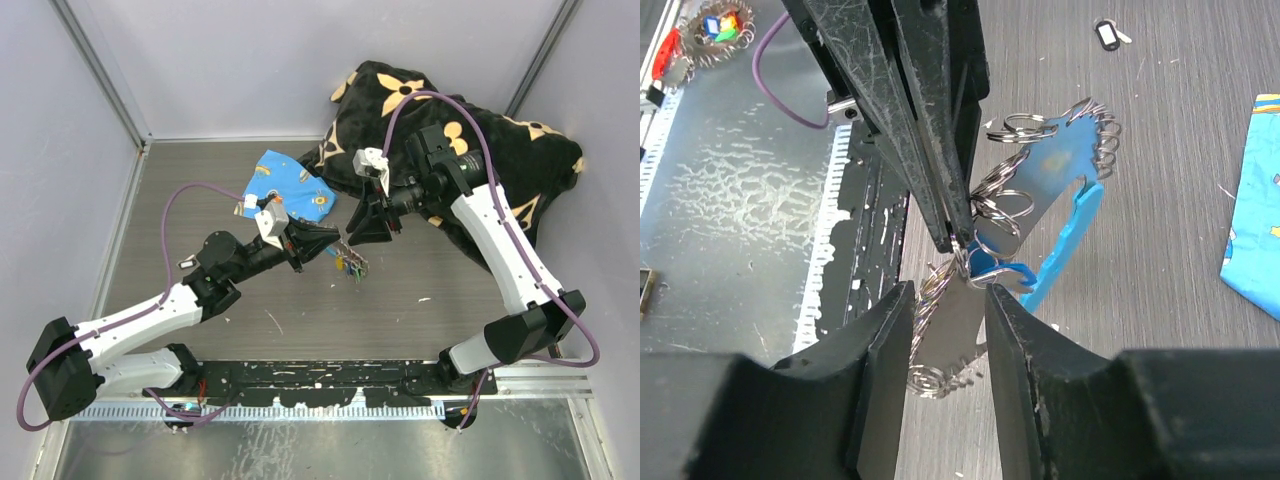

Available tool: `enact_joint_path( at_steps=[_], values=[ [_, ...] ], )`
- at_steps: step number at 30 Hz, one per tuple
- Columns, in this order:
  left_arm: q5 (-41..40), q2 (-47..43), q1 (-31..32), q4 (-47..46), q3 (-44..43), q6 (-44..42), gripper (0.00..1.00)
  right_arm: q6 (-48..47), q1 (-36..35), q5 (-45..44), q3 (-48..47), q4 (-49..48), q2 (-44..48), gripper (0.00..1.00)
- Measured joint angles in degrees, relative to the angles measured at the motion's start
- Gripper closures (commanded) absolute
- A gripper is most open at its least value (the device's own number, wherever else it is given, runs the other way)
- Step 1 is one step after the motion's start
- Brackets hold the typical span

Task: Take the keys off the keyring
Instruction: Remove the key from the keyring.

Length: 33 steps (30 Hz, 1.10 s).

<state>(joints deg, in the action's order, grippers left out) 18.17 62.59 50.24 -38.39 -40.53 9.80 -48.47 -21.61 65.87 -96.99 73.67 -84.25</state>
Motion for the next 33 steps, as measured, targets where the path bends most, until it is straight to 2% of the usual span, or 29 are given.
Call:
enact_joint_path(
  at_steps=[4,12,15,20,26,30,33],
  values=[
    [0.0,0.0,0.0,-0.3,0.0,0.1,1.0,2.4,0.0,0.9,1.2,-3.0,0.0,0.61],
    [0.0,0.0,0.0,-0.8,0.0,0.3,1.0,5.2,0.0,2.6,3.1,-6.4,0.0,0.69],
    [0.0,0.0,0.0,-0.9,0.0,0.3,1.0,5.4,0.0,3.3,3.1,-6.9,0.0,0.74],
    [0.0,0.0,0.0,-1.0,0.0,0.3,1.0,5.4,-0.4,3.7,3.1,-7.3,0.0,0.76],
    [0.0,0.0,0.0,-1.7,0.0,0.5,1.0,5.1,-1.8,3.2,3.1,-7.5,0.0,0.92],
    [0.0,0.0,0.0,-1.9,0.1,1.0,1.0,4.7,-2.3,2.9,3.1,-7.4,0.0,0.98],
    [-0.2,0.0,0.0,-2.0,0.3,1.2,1.0,4.2,-2.3,2.4,3.0,-7.2,0.0,0.99]
  ],
)
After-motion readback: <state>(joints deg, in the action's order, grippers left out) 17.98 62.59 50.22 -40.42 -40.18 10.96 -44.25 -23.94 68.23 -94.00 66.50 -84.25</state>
